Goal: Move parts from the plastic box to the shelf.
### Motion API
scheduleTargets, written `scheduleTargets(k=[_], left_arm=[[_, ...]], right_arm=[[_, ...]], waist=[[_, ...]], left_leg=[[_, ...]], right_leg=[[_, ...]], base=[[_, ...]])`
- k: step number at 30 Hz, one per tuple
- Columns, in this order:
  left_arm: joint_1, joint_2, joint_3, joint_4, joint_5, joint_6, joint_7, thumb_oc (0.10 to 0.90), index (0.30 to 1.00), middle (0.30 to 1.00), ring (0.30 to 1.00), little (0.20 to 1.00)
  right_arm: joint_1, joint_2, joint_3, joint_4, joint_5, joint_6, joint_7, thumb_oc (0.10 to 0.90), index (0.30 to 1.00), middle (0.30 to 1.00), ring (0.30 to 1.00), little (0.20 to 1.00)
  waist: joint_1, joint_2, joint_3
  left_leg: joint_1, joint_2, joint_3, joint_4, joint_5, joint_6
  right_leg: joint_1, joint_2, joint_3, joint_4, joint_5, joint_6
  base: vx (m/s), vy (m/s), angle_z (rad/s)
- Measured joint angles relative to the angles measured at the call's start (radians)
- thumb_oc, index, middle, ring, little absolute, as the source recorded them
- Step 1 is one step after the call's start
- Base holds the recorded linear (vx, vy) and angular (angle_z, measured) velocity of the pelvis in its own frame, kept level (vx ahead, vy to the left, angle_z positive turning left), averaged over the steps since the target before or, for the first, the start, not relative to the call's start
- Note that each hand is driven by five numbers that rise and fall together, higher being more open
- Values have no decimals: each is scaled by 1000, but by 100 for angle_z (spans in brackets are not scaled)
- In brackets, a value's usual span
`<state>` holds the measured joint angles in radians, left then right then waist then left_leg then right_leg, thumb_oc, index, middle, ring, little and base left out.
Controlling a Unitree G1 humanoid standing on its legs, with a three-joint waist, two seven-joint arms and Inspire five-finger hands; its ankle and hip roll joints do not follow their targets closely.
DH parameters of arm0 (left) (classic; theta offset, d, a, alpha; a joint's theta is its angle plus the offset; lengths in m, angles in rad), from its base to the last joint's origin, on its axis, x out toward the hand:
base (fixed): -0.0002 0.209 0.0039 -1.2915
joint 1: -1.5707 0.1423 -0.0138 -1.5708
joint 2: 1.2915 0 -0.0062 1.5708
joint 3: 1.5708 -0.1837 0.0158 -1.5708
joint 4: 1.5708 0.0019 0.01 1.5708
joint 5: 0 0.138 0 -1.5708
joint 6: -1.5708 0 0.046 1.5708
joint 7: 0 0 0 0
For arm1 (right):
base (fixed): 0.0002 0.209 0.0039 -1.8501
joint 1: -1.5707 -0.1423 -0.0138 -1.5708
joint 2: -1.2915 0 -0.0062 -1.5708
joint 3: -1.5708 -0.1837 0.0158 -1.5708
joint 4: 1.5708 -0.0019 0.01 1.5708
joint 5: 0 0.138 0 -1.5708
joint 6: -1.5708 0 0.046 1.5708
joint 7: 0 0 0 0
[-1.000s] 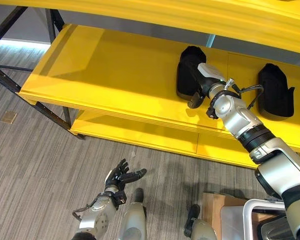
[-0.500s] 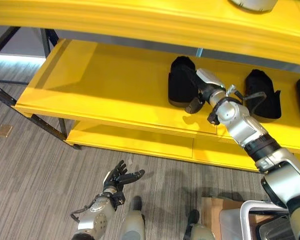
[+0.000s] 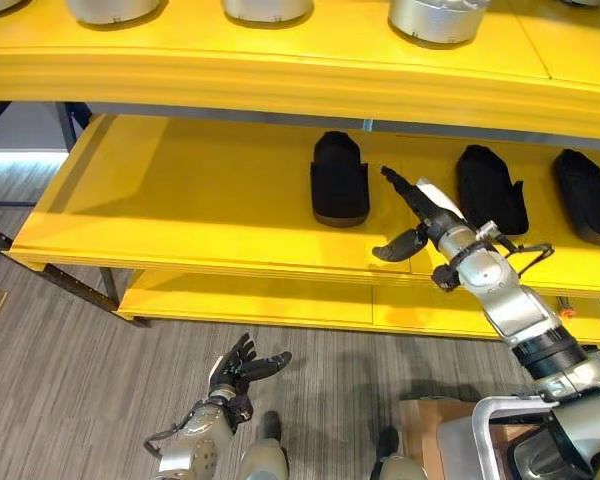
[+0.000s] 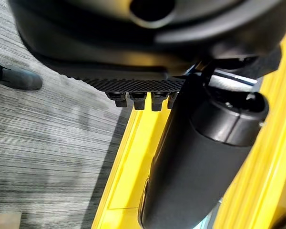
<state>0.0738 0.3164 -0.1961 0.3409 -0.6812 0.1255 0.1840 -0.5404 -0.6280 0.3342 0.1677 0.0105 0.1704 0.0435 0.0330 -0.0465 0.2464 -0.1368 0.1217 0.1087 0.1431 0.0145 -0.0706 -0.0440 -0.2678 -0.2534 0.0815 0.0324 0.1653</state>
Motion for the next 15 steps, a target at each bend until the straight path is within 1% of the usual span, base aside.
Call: scheduleTargets(k=[1,2,3,5,6,9,12,13,14,15], left_arm=[[6,-9,4,0,0,0,1,900,1000,1000,1000,1000],[10,-20,8,0,1,1,1,900,1000,1000,1000,1000],[17,-26,10,-1,1,2,1,900,1000,1000,1000,1000],[21,-31,9,-1,1,5,-2,900,1000,1000,1000,1000],[26,-36,10,-1,2,5,-2,900,1000,1000,1000,1000],[48,-47,18,-1,23,7,-3,900,1000,1000,1000,1000],[75,-64,37,1,29,8,-2,900,1000,1000,1000,1000],[80,-65,39,1,29,8,-2,900,1000,1000,1000,1000],[85,-67,46,0,29,8,-3,900,1000,1000,1000,1000],[92,-68,51,0,29,7,-3,900,1000,1000,1000,1000]], right_arm=[[36,1,-14,-19,19,-5,-1,900,1000,1000,1000,1000],[79,6,-41,-42,43,-8,-1,900,1000,1000,1000,1000],[98,10,-42,-48,55,-8,0,900,1000,1000,1000,1000],[146,27,-79,-72,90,-10,-1,900,1000,1000,1000,1000],[194,49,-114,-103,108,-19,-10,900,1000,1000,1000,1000],[271,80,-140,-157,131,-35,-17,900,1000,1000,1000,1000],[399,134,-201,-213,169,-76,-18,900,1000,1000,1000,1000],[425,137,-209,-215,173,-80,-17,900,1000,1000,1000,1000],[491,169,-254,-218,191,-85,-15,900,1000,1000,1000,1000],[518,186,-270,-219,195,-84,-18,900,1000,1000,1000,1000]], waist=[[-5,3,-2],[-1,6,-4],[-6,8,-5],[-9,11,-7],[-12,12,-11],[-23,12,-31],[-32,9,-55],[-36,8,-58],[-37,7,-64],[-33,6,-71]], left_leg=[[2,0,3,-3,1,-1],[8,0,9,-9,1,-1],[12,1,14,-11,1,-1],[18,2,16,-16,1,-1],[20,3,14,-21,3,-4],[24,3,11,-29,4,-5],[39,2,20,-48,6,-8],[43,2,21,-50,6,-8],[55,2,21,-59,7,-10],[55,2,21,-62,8,-10]], right_leg=[[0,0,1,-4,2,0],[1,1,1,-7,4,0],[3,1,4,-10,6,1],[8,4,5,-14,7,1],[10,5,3,-17,7,1],[20,6,1,-28,7,1],[24,7,2,-35,6,2],[27,7,2,-37,6,2],[36,8,1,-42,6,3],[37,9,0,-44,6,3]], base=[[20,1,-9],[24,-2,-12],[20,-3,-14],[9,-1,-3],[18,6,4],[13,7,3],[5,3,-3],[6,10,-3],[6,36,0],[9,42,-5]])
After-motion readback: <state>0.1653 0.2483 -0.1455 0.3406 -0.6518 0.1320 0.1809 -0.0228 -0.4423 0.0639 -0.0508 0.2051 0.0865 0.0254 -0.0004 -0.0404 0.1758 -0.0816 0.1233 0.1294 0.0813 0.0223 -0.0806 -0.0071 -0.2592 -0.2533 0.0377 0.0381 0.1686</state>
